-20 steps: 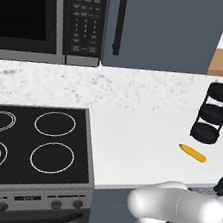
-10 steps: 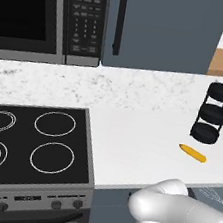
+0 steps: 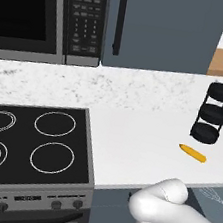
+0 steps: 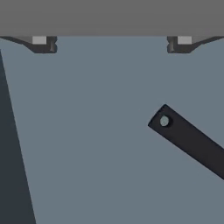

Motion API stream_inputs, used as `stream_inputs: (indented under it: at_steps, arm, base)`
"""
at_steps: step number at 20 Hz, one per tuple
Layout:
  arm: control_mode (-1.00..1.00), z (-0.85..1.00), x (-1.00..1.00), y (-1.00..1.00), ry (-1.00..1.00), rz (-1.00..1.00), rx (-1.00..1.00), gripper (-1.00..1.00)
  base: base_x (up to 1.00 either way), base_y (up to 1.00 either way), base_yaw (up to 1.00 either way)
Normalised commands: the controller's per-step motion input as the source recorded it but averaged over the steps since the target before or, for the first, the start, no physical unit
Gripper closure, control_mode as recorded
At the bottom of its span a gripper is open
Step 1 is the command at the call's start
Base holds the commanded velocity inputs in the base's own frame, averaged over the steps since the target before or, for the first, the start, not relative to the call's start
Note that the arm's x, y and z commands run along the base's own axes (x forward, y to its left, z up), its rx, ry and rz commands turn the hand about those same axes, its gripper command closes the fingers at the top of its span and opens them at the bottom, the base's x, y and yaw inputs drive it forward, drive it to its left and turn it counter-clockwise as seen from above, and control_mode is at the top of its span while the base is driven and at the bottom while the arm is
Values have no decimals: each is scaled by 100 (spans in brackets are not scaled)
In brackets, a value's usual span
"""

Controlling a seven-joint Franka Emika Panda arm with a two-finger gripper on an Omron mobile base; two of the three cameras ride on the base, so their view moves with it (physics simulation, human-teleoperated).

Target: Pick the whisk from the drawer and place it on the counter.

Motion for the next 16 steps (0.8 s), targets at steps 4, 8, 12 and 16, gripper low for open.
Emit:
stream_inputs:
  at_steps: [4,8,12,16]
  arm:
    - [-100,0,-41,-47,16,0,0,-100]
    - [-100,0,-51,-52,15,0,0,-100]
    - [-100,0,-46,-43,14,0,0,-100]
    - [-100,0,-64,-39,9,0,0,-100]
  base:
    - [0,0,0]
    - [0,0,0]
    - [0,0,0]
    - [0,0,0]
